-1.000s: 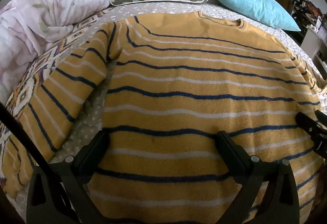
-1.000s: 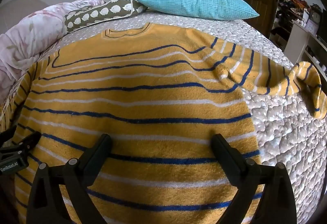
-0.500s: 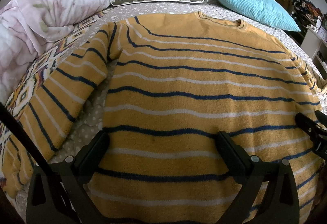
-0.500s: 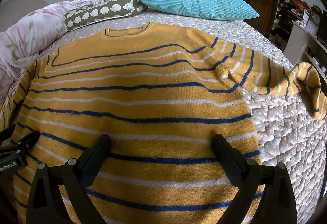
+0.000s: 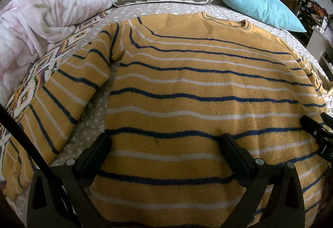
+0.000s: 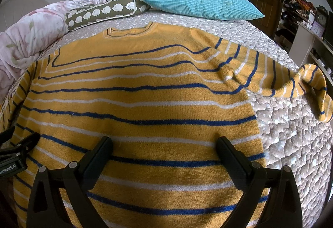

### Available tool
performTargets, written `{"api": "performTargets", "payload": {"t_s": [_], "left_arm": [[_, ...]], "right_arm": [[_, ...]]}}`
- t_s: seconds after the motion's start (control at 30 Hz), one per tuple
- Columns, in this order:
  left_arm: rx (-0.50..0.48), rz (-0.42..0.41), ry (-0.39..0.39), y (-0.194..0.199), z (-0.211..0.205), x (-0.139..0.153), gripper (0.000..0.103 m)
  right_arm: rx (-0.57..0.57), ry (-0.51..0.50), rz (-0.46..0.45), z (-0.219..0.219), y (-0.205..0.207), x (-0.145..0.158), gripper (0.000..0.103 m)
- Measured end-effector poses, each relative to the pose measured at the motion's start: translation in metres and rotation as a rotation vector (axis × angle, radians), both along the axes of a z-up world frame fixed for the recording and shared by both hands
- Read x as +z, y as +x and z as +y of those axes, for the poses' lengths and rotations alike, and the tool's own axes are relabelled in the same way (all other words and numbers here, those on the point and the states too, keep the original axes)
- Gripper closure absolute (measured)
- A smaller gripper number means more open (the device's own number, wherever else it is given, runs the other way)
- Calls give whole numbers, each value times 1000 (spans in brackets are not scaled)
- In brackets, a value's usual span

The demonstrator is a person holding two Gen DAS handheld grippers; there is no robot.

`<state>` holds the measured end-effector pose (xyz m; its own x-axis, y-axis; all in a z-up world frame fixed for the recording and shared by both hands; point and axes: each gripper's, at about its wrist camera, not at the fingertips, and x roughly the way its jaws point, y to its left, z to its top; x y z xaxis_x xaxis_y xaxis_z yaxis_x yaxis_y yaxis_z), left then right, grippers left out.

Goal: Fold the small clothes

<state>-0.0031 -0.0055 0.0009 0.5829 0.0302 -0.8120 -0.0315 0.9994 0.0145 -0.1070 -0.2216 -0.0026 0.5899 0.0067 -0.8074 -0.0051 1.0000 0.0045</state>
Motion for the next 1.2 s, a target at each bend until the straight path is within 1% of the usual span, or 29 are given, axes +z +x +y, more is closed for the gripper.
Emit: {"api": "performTargets", "payload": {"t_s": [0.83,0.97,1.07,1.2], "left_arm": [[1,-2,1,0,0,0,0],[6,-8,-3,-2,6,4,0],[22,-15,-23,-6,12,7,0],[64,6,-95,-21,26,6,0]], "right_arm": [[0,-7,4,0,1,0,1],[-3,-12,8,1,-2,-2,1],[-8,-27,19,3,-9,-1,1],[-15,-28,22,3,-26,-1,1]]}}
